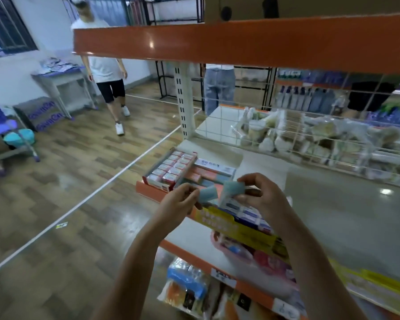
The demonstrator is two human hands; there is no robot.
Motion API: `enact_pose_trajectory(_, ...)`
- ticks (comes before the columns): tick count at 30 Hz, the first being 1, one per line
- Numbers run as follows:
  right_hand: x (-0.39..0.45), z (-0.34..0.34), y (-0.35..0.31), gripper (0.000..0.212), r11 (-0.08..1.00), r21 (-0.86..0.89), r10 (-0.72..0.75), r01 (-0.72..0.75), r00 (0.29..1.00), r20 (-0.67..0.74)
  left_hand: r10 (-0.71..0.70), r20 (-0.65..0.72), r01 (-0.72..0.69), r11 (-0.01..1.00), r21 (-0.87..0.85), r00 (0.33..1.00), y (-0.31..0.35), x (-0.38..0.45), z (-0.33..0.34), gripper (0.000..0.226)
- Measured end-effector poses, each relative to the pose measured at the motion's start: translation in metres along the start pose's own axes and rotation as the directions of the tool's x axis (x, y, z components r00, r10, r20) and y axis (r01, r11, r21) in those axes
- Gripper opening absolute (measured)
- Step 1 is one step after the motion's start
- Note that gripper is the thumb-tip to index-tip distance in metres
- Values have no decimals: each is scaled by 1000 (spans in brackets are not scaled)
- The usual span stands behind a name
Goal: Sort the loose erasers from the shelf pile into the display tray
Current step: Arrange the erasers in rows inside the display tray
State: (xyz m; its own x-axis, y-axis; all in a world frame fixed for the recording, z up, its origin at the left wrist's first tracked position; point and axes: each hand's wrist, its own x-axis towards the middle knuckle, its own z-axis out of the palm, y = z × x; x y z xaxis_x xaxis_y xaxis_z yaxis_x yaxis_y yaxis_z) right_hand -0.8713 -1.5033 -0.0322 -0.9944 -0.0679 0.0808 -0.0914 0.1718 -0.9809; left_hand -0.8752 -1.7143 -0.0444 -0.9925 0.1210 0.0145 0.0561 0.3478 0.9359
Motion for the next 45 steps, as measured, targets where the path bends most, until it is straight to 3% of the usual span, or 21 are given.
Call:
enact_pose_trajectory(5, 52, 27, -3, 31, 972, -233, -53, 44, 998, -32, -13, 42, 10, 997, 72, 999, -9, 49, -35, 15)
enact_pose_trajectory(9, 82, 45, -4, 29, 882, -464, -76, 83, 997, 33, 13, 102, -32, 981, 193, 995, -14, 80, -54, 15)
enact_pose_trajectory(16, 107, 77, 3, 29, 655, -756, 77, -6, 995, 58, 41, 216, -84, 977, 195, 976, -29, 122, -82, 13)
enact_pose_trajectory(27, 107, 102, 5, 26, 425, -867, 164, -261, 964, -210, 147, 528, -227, 970, 91, 836, -47, 179, -110, 12)
enact_pose_trajectory(34, 111, 118, 2, 28, 319, -900, 176, -296, 952, -251, 218, 624, -338, 938, 77, 750, -35, 188, -105, 11)
enact_pose_trajectory(39, 109, 119, 5, 24, 291, -916, 124, -278, 960, -252, 245, 652, -449, 878, 164, 717, -28, 186, -94, 20)
enact_pose_trajectory(45, 88, 99, 0, 29, 342, -897, 15, -280, 956, -293, 282, 631, -521, 822, 230, 723, -22, 187, -70, 24)
